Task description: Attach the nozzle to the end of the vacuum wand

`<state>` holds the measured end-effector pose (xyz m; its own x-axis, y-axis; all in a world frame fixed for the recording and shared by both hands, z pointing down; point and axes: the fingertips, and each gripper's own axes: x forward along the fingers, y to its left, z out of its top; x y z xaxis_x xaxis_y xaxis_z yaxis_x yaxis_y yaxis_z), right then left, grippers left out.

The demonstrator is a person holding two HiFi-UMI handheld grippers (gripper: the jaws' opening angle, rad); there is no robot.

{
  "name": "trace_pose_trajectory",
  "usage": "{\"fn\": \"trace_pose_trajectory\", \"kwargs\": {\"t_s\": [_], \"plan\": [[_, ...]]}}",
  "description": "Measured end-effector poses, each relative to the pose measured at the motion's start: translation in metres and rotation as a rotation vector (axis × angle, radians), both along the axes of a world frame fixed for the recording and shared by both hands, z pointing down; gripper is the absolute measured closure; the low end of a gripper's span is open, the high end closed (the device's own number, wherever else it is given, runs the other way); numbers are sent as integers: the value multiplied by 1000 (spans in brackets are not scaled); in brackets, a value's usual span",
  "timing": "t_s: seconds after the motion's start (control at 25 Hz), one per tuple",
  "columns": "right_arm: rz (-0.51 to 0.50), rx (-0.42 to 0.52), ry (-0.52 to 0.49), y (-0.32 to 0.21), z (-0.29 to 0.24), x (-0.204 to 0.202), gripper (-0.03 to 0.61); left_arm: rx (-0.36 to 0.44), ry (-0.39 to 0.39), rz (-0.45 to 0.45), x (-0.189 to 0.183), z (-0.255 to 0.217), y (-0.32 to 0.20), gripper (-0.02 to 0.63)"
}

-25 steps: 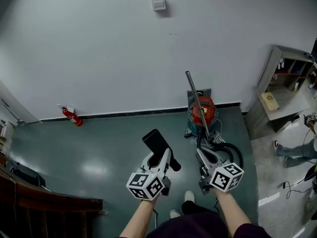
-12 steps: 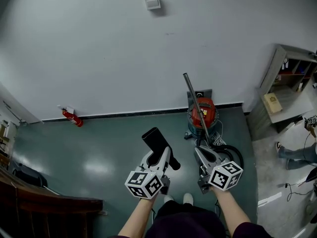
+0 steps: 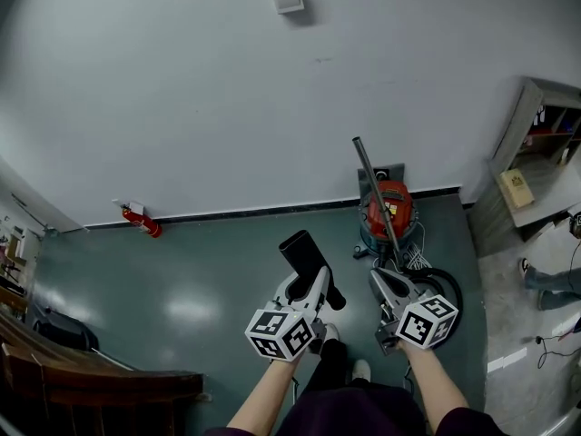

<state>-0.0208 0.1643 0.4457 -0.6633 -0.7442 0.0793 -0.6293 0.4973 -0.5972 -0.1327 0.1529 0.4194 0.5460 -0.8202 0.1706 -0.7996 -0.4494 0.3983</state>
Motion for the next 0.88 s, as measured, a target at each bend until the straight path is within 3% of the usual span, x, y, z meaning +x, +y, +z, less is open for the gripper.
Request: {"fn": "trace_pose_trajectory", "kwargs": {"t_s": [0.88], "plan": [[110,-41,57,-148,9,-59,561,-23,54,75,-71,10,-164,528]]}}
